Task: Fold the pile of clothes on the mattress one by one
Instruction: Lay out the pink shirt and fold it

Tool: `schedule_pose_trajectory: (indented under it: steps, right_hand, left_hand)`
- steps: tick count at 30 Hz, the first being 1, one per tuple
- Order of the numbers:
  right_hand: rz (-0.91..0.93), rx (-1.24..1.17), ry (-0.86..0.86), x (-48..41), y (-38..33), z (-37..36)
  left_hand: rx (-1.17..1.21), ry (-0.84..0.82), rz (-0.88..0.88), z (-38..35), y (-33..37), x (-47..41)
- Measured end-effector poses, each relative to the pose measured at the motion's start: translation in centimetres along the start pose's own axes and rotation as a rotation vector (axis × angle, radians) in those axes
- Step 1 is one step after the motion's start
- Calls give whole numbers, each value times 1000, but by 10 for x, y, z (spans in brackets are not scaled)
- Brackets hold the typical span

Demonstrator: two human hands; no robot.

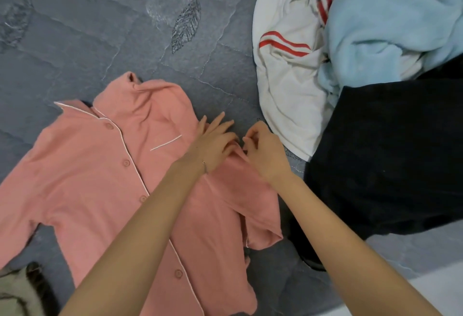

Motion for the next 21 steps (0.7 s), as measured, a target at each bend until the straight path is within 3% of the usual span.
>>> schedule_pose_trajectory:
  steps: [2, 5, 7, 10, 15, 21]
  right_hand:
    - [-40, -33, -49, 3, 10, -3]
    - [-25, 50, -166, 11, 20, -14]
    - [23, 105, -139, 18, 20, -10]
    - [55, -29, -5, 30, 14, 11]
    - [103, -188, 93, 46, 3, 43]
    - [87, -310, 99, 51, 3, 72]
  left_hand:
    - [35, 26, -6, 1, 0, 1]
    - [230, 225, -68, 26, 7, 13]
    - [281, 331, -148, 47, 20, 23]
    - [297, 458, -171, 78, 30, 30]
    - [446, 656, -63, 107, 25, 31]
    - [582, 770, 84, 115, 24, 12]
Point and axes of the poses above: each hand's wrist, its own x-axis away from the middle knuckle, its own z-axis out of the back of the hand, y = z × x, the point moved 10 cm from there along -x, towards the middle knuckle, and after that the axes turned 1 degree about -z, right-handed, at the moved point
